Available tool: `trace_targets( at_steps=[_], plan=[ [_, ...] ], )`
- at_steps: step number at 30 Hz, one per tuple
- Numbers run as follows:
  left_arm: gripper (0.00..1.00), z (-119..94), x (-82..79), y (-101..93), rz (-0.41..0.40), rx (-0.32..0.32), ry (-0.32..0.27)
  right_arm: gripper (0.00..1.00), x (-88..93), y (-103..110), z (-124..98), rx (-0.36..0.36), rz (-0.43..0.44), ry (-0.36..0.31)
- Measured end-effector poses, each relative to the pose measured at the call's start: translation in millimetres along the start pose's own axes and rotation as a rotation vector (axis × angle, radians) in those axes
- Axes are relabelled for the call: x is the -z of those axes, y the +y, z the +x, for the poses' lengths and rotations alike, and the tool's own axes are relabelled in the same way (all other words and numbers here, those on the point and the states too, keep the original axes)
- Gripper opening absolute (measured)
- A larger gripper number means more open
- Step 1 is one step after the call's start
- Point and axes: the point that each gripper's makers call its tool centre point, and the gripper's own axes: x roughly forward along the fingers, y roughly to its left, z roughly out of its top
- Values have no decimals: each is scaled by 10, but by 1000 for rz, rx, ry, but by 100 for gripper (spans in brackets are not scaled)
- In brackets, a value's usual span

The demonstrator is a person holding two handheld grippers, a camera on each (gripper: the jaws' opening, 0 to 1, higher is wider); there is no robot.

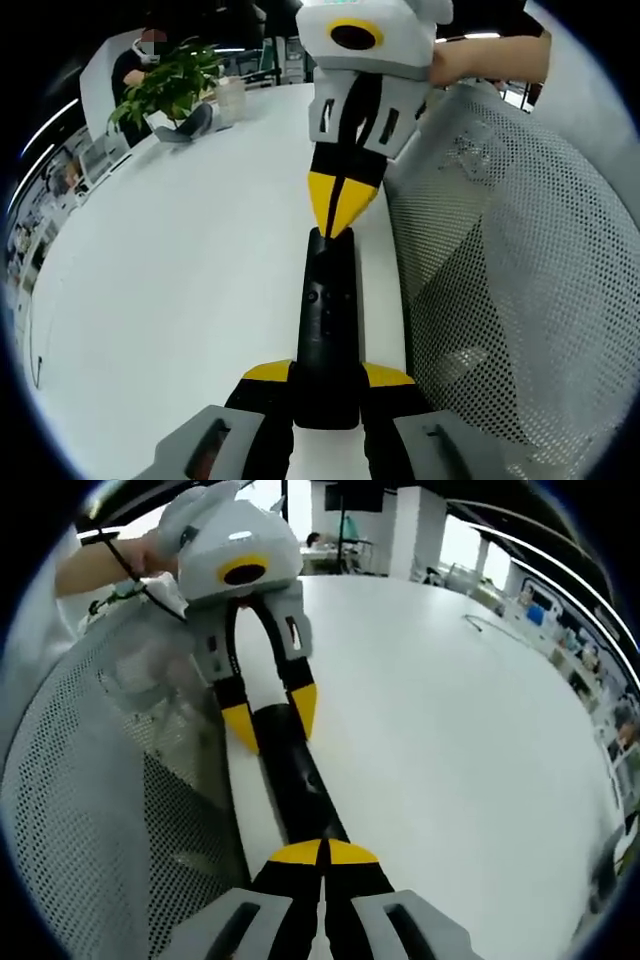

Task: Press the specified remote control buttons in sequence, fully releasing each button before pressing the next.

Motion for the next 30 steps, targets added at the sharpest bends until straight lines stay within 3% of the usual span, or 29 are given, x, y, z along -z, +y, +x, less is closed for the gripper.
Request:
trace_targets(
  at_steps=[7,13,21,30],
  plan=[
    [24,1,5,5,0,-2,-10,0,-9,-10,1,-19,-60,31],
    [24,-1,8,10,-3,-7,-44,0,-8,-14,14,-27,-104,112],
    [25,-20,-10,29,-67,-50,-232,0,11,-23,19,1,-107,174],
    [25,-93,80,22,-73,-55,-223,0,14,-39,12,-16,-24,167]
  ],
)
